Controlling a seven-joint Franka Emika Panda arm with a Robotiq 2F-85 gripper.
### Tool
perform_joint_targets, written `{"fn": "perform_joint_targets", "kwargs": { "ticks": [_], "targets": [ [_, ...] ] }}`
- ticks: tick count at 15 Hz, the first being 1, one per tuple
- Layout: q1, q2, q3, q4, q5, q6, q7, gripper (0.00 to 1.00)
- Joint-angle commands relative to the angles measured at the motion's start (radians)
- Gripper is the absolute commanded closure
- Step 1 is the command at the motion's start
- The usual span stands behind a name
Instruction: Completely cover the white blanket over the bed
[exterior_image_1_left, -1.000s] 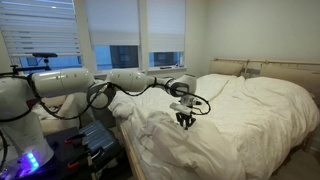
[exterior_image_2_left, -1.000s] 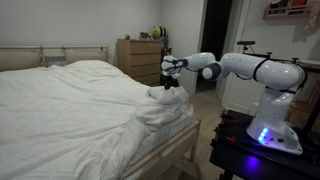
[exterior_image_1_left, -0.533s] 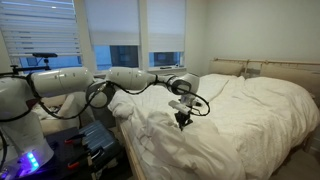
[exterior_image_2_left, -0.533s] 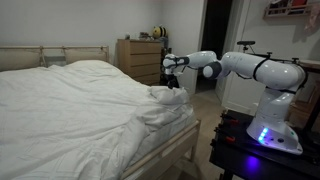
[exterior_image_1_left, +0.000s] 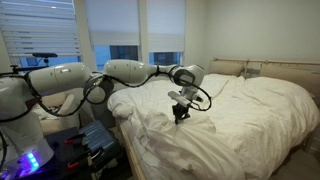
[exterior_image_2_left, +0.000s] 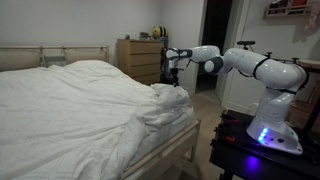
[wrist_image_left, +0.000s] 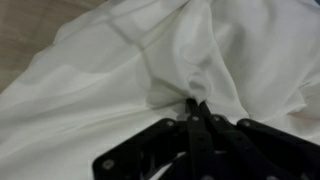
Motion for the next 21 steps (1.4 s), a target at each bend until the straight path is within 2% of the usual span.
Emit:
{"fn": "perform_joint_targets", "kwargs": {
  "ticks": [1,8,17,20,21],
  "targets": [
    [-0.008,-0.058,0.019,-0.017,0.024,-0.096,0.015,1.0],
    [-0.009,-0.11,0.031,-0.004,0.024,-0.164,0.0,1.0],
    [0.008,-0.131,0.03,-0.016,0.036,-0.194,0.137,1.0],
    [0.017,-0.124,0.04,-0.017,0.048,-0.203,0.101,1.0],
    [0.012,-0.103,0.024,-0.007,0.032,-0.157,0.095,1.0]
  ]
}}
